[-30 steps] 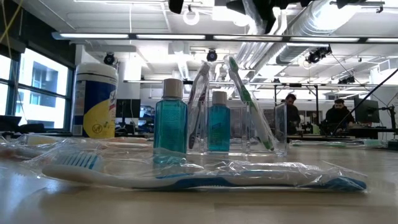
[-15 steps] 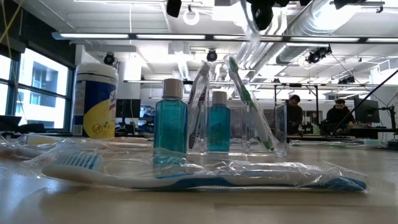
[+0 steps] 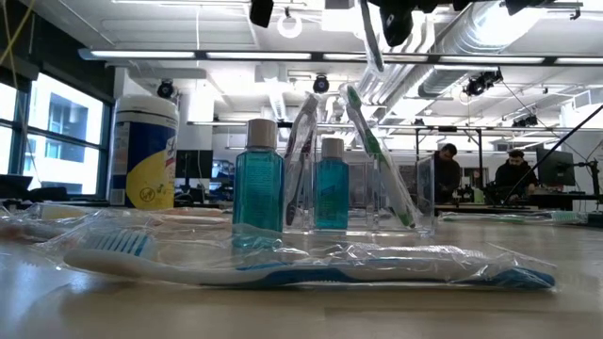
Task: Pick & Place toothbrushing station
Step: Put the bottom green toothbrush into the transparent organizer
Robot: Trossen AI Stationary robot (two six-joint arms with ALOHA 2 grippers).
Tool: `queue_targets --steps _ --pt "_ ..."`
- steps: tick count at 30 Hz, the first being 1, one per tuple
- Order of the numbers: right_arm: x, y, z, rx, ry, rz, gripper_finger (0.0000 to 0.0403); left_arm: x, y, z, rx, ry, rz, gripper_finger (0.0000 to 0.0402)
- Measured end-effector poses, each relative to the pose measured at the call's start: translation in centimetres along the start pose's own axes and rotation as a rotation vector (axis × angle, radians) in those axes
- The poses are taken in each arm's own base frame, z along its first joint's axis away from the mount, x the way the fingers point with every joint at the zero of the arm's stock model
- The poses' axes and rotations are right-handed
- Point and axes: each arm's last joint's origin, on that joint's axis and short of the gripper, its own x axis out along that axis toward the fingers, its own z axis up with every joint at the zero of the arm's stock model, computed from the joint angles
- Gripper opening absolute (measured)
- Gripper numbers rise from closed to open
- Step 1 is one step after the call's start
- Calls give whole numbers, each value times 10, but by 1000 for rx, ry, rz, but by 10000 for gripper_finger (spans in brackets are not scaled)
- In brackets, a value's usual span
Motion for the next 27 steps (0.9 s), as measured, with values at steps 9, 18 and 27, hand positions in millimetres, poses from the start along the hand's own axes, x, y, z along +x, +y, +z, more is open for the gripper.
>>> queue_targets --steps 9,18,27 --pt "0 0 0 -1 -1 1 24 0 0 0 -17 -4 6 27" --pt "0 0 0 -9 3 1 24 0 1 0 -101 -5 12 88" --pt "-10 0 4 -24 17 -52 24 -6 10 3 -147 23 52 102"
